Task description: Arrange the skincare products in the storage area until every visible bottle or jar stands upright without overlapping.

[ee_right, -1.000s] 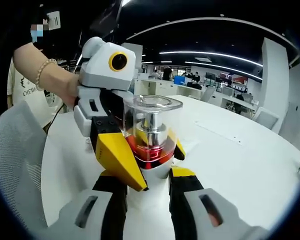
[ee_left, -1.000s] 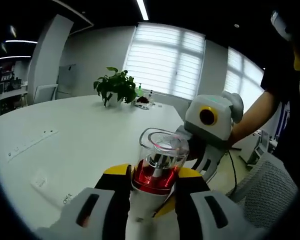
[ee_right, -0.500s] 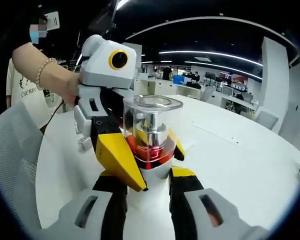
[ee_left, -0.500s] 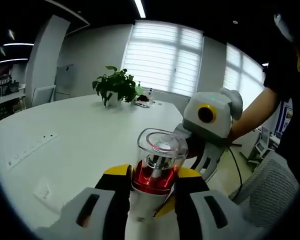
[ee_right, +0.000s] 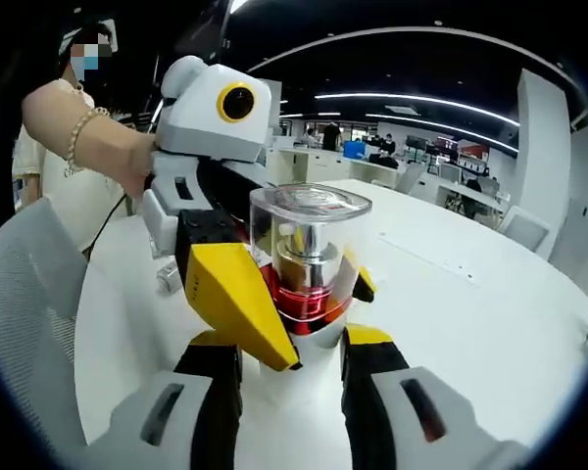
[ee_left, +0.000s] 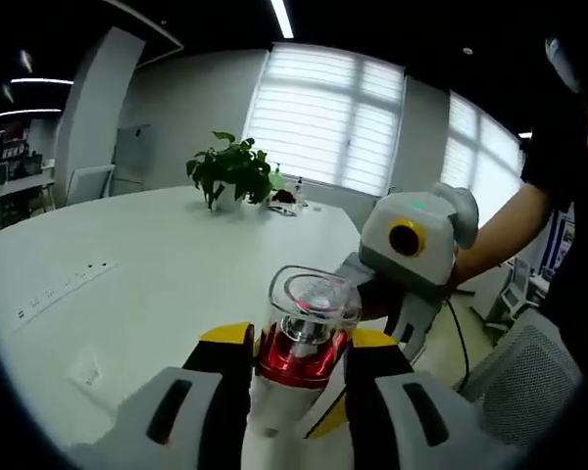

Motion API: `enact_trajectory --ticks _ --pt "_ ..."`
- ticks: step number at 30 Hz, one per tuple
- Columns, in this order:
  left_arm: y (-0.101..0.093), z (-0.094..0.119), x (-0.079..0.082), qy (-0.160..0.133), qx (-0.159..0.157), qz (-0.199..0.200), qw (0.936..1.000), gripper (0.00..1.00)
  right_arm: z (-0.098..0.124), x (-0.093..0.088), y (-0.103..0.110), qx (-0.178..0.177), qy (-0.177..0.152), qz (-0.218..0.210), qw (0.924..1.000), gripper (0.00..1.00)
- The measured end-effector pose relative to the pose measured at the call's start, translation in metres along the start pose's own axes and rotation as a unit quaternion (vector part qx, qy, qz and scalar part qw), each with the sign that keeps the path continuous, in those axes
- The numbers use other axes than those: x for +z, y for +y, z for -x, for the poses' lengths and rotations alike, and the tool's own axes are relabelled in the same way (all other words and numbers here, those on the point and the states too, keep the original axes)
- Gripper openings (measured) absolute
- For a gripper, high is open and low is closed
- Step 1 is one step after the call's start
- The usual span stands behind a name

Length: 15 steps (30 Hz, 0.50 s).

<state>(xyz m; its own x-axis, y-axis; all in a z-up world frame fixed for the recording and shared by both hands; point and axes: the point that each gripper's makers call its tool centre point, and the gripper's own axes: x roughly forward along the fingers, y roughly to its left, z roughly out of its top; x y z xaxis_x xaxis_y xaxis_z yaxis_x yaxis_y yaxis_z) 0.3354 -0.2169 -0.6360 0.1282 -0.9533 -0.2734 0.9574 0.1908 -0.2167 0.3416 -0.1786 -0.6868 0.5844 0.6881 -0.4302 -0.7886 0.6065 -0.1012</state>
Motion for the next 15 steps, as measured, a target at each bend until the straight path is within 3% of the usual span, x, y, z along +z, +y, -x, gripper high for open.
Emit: enact_trajectory --ticks 7,15 --pt "0.001 0.012 -0.007 0.019 0.013 0.001 0.9997 0.39 0.005 0.001 0.001 -0.011 0.003 -0.009 0.9999 0.47" --pt "-0.007 0.030 -0.005 0.015 0.036 0.021 0.9990 0.54 0.018 0.012 0.008 -0.031 -0.002 -0.016 0.9994 0.57"
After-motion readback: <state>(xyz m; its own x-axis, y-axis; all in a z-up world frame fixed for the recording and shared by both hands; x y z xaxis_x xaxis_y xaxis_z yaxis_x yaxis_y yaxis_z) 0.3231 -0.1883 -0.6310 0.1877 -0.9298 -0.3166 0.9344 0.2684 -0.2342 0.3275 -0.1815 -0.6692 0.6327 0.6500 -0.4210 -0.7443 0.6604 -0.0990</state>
